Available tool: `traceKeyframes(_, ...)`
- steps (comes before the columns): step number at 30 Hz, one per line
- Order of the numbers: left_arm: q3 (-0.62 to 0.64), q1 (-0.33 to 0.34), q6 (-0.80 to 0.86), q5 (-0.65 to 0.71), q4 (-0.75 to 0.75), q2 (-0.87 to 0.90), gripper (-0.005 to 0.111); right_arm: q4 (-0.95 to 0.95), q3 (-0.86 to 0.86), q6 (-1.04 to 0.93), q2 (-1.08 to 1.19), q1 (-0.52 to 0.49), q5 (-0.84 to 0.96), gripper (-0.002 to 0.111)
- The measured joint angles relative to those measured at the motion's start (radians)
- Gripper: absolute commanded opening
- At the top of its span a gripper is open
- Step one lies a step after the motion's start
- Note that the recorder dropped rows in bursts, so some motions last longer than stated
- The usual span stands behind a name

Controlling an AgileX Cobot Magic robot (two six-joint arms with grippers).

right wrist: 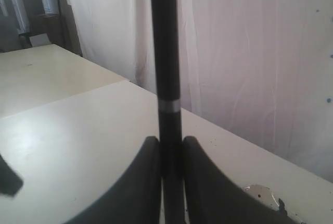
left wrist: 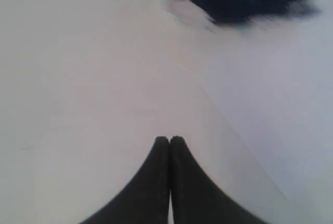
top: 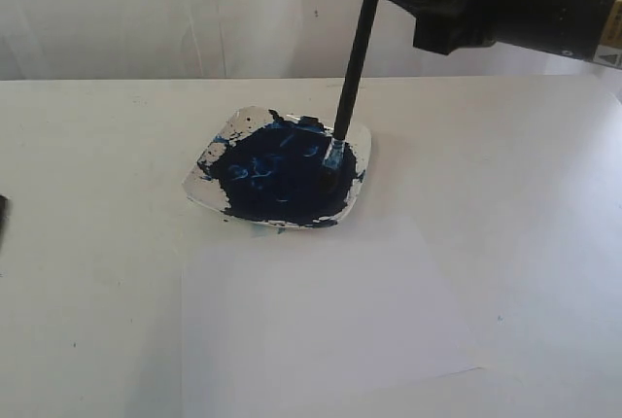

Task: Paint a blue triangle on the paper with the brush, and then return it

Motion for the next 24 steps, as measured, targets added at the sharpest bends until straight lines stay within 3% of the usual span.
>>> traceKeyframes(4,-0.022,-0.056,0.510,0.199,-0.391,0.225,0.000,0.000,0.000,0.000,0.000,0.000,0.000,0.000)
traceKeyframes(8,-0.028,-0.059,0.762,0.240,-0.580,0.359,0.000,0.000,0.000,0.000,0.000,0.000,0.000,0.000)
traceKeyframes(16,-0.029,-0.059,1.119,0.262,-0.763,0.536,0.000,0.000,0.000,0.000,0.002,0.000,0.003,0.000)
traceKeyframes(20,-0.029,-0.060,1.332,0.279,-0.773,0.595,0.000,-0.014,0.000,0.000,0.041,0.000,-0.039,0.000)
traceKeyframes(24,-0.029,-0.060,1.372,0.272,-0.784,0.636,0.000,-0.044,0.002,-0.002,0.079,0.000,-0.076,0.000)
